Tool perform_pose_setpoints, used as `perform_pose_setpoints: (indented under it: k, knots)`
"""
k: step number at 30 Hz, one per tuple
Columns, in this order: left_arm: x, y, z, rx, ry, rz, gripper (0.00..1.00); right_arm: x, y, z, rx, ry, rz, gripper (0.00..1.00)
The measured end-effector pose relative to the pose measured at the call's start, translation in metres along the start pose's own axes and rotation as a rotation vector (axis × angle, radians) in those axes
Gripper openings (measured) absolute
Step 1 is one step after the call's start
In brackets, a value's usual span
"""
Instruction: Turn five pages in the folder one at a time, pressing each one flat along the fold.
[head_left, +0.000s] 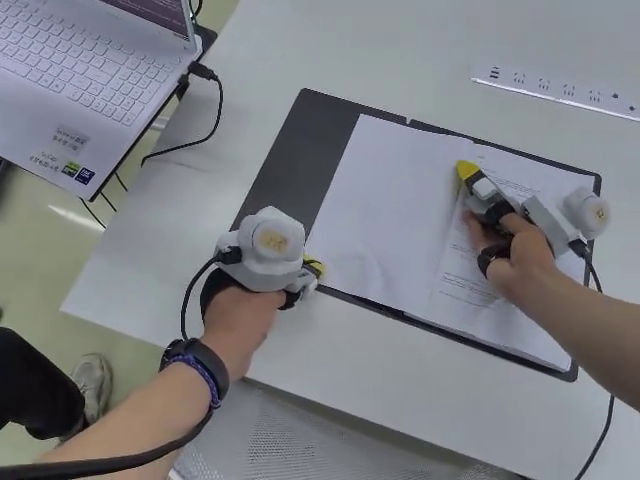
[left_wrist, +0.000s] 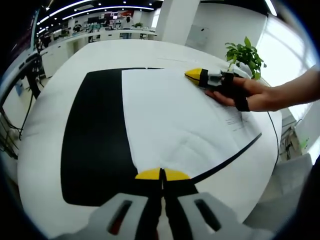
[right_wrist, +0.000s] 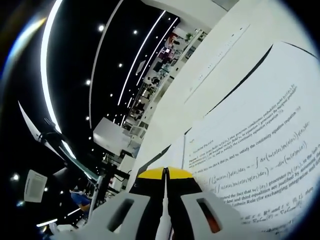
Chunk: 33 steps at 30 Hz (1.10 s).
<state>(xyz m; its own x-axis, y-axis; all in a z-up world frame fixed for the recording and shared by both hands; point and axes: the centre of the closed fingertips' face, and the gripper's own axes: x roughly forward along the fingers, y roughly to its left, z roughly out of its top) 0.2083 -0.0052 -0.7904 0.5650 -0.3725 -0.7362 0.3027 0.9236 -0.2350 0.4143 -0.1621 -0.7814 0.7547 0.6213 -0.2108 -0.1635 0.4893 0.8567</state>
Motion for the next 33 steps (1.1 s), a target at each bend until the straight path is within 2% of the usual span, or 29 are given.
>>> perform_pose_setpoints:
  k: [2,3,5,9,14,20,22,24,33]
  knots:
    - [0.0,0.001,0.0,-0.008,-0.005,-0.007,0.0,-0.001,0.0,-0.002,0.0,-0.003,-0.001,0.0]
    - [0.0,0.002,0.0,-0.015,-0.007,-0.014,0.0,-0.008,0.013,-0.009,-0.007,-0.002,0.002,0.0]
    - [0.0,0.001,0.0,-0.023,-0.007,-0.021,0.0,-0.017,0.028,-0.017,-0.008,0.002,0.004,0.0]
    - [0.0,0.001,0.0,-0.016,-0.008,-0.02,0.0,-0.029,0.042,-0.027,-0.015,0.01,0.006,0.0]
    - [0.0,0.001,-0.001,-0.008,-0.021,-0.021,0.0,-0.042,0.052,-0.038,-0.022,0.02,0.007,0.0]
    - [0.0,0.0,-0.001,-0.001,-0.02,-0.027,0.0,-0.051,0.056,-0.044,-0.016,0.021,0.0,0.0]
    - [0.0,0.0,-0.001,0.007,-0.019,-0.029,0.0,-0.051,0.05,-0.043,-0.012,0.02,-0.002,0.0]
    - [0.0,0.0,-0.001,0.016,-0.016,-0.033,0.0,-0.054,0.05,-0.045,-0.014,0.022,-0.002,0.0]
    - [0.0,0.0,-0.001,0.02,-0.018,-0.031,0.0,-0.073,0.055,-0.062,-0.023,0.038,0.005,0.0]
